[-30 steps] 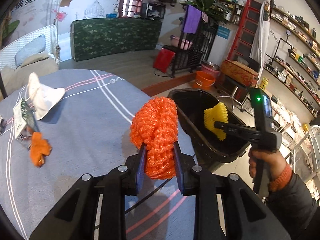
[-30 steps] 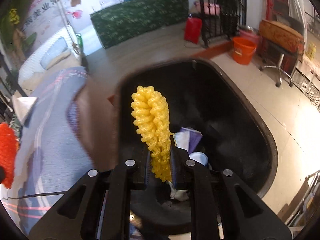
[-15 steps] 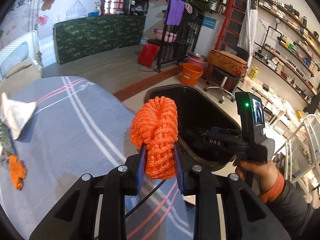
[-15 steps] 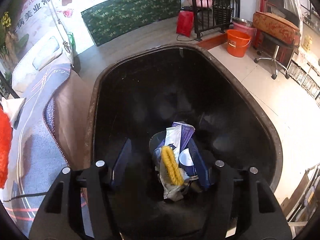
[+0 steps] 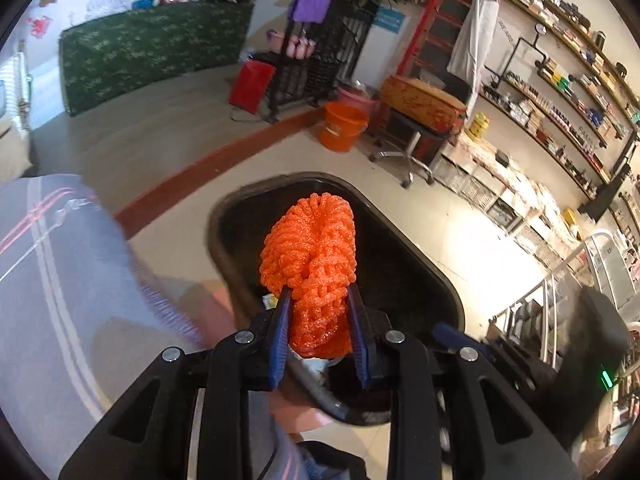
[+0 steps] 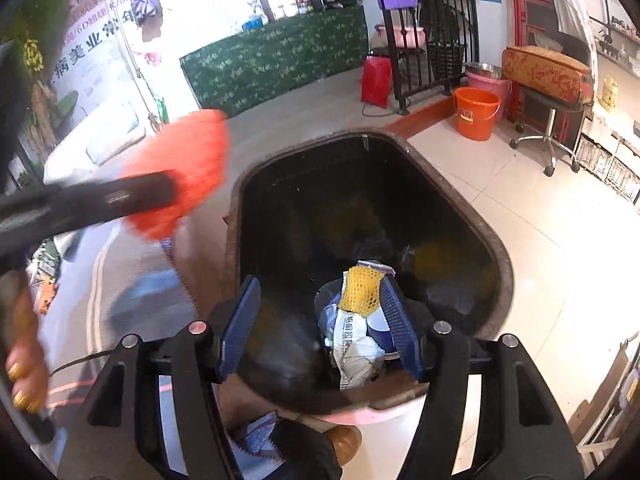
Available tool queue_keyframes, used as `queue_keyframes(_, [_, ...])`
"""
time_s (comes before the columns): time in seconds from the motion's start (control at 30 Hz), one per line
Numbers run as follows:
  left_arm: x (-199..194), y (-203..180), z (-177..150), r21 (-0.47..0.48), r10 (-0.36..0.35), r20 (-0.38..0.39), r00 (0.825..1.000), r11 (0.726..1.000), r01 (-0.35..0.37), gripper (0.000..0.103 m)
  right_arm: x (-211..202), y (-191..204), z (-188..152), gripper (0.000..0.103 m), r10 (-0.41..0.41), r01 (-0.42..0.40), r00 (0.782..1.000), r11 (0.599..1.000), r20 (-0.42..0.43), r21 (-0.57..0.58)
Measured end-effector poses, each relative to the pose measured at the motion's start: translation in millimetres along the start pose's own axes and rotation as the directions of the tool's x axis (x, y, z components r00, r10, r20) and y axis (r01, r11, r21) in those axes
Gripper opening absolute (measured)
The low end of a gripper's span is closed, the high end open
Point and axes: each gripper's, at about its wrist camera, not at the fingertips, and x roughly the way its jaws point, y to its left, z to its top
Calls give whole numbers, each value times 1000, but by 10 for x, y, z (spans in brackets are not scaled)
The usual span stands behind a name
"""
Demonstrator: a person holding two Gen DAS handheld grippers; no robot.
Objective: Collect trash
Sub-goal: 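Move the orange net over the wastebasket and open the left tool, then bring both tools back over the table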
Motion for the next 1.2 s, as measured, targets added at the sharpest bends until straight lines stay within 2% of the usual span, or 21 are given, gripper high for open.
queue_keyframes(0.1, [200,-89,42,11,-16,-52,999,1000,17,27,-111,3,-55,67,15,-15,1000,1000,17,4])
queue_keyframes(0.23, [428,-188,29,26,-25,-120,992,999,28,27,-189,31,-105,67,-8,8,1000,1000,27,-17])
queue_keyframes(0.37, [582,-263,66,25,-20,-167,986,999,25,31,-232,8,-154,67,-15,16,1000,1000,27,-19])
queue_keyframes(0.4, [598,-283,74,23,-20,-173,985,999,24,37,-241,-10,-161,67,-15,15,1000,1000,27,-14])
queue_keyframes(0.47, [610,-297,116,22,-9,-176,984,1000,13,56,-259,-38,-184,67,-16,16,1000,1000,26,-6])
queue_keyframes(0.5, [601,-307,131,22,4,-170,985,1000,0,69,-262,-54,-190,67,-15,15,1000,1000,25,-1])
queue_keyframes(0.53, [575,-306,138,22,14,-153,988,1000,-11,75,-269,-62,-194,67,-14,14,1000,1000,25,3])
queue_keyframes(0.63, [530,-281,132,11,5,-143,990,1000,-3,82,-276,-70,-196,67,-12,12,1000,1000,27,0])
queue_keyframes(0.77, [410,-186,115,-11,15,-118,993,1000,-16,82,-276,-36,-188,67,-8,8,999,1000,32,2])
queue_keyframes(0.9, [178,-92,15,-39,92,-57,994,995,-94,84,-273,-25,-205,68,-4,4,1000,1000,28,1])
queue_keyframes(1.0, [23,-39,-66,-41,108,-25,994,993,-109,84,-257,16,-210,71,-7,7,1000,1000,25,-5])
queue_keyframes(1.2, [-316,117,-197,-85,176,31,984,981,-173,84,-246,82,-214,75,-13,13,1000,1000,23,-6])
